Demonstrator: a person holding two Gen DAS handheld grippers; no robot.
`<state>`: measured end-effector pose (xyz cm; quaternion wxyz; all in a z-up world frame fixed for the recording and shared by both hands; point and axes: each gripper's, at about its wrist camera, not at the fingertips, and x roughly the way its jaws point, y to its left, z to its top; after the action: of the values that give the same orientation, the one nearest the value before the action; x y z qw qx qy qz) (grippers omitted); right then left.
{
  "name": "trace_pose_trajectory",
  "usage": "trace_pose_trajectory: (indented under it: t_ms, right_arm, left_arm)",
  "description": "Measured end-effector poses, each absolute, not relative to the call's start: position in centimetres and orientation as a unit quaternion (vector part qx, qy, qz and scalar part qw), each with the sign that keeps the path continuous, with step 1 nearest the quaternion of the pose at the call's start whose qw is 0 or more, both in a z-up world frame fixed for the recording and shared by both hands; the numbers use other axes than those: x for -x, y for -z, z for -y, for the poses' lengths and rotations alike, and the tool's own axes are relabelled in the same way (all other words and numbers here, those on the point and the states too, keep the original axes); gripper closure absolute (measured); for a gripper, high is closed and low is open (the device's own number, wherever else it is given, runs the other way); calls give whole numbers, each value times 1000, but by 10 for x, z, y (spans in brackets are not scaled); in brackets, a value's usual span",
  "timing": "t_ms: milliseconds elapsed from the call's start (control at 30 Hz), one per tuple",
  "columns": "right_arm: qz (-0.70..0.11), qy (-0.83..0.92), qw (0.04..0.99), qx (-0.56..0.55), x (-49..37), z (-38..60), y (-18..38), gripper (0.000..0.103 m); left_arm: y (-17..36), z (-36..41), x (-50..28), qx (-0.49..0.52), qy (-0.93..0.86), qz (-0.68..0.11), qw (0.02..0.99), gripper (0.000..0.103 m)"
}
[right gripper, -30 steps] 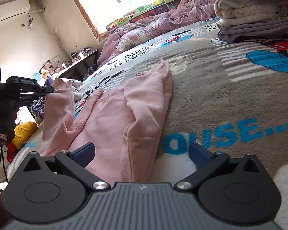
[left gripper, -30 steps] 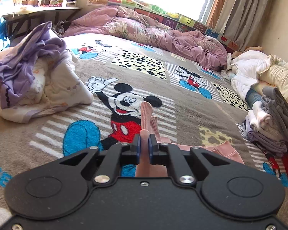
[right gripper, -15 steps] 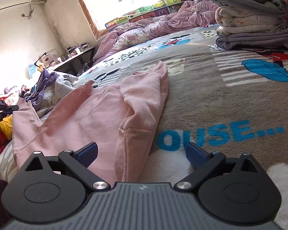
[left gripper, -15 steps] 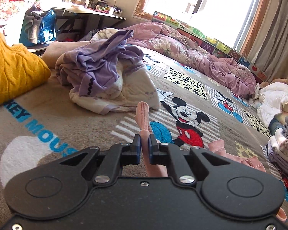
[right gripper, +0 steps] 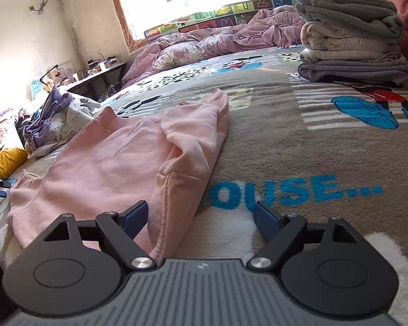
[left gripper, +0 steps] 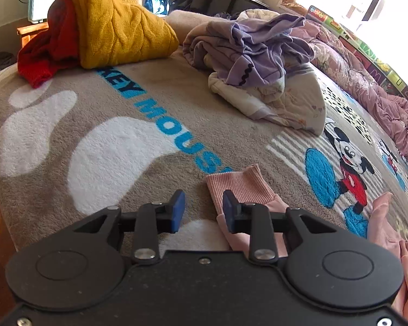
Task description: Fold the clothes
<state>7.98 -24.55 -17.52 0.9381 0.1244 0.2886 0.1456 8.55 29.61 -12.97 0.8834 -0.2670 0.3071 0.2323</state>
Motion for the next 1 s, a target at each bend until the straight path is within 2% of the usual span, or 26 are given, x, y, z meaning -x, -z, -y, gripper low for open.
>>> trace_pose_trajectory:
  t_ms: [100, 233, 333, 367, 433, 500, 567, 600, 733, 767, 933, 1000]
  right_arm:
    - [-285, -143, 940, -123, -78, 246, 174, 25]
    - [-281, -139, 942, -121, -76, 247, 173, 26]
    - [-277, -135, 944, -119, -74, 248, 170, 28]
    - [-275, -132, 945, -122, -73, 250, 168, 28]
    - [-270, -126, 946, -130, -70, 255, 165, 28]
    - [-256, -123, 949, -134, -65, 259, 158, 28]
    - [-236, -122, 954, -138, -59, 264, 149, 28]
    - [-227, -123, 956, -140, -57, 266, 144, 28]
    - [-229, -131, 953, -150, -80, 270, 127, 28]
    - [-234, -130, 953, -145, -88, 269, 123, 28]
    - [-252, -146, 957, 3, -130, 227, 99, 31]
    - [-261, -160, 949, 74, -147, 200, 95, 40]
  left_arm:
    - [116, -275, -86, 247, -193, -295, 902, 75]
    - [113, -231, -97, 207, -92, -318, 921, 75]
    - [134, -217, -117, 173, -110, -364, 908, 61]
    - [142, -219, -122, 169, -143, -377, 899, 76]
    - [140, -216, -126, 166, -180, -378, 893, 79]
    - [119, -199, -123, 152, -170, -345, 910, 77]
    - [103, -178, -127, 155, -127, -328, 923, 66]
    - [99, -171, -129, 168, -107, -323, 925, 63]
    - [96, -134, -146, 225, -16, -314, 922, 56]
    - [99, -125, -146, 220, -6, -310, 925, 52]
    - [122, -99, -139, 213, 23, -291, 932, 50]
    - [138, -103, -140, 239, 32, -303, 922, 50]
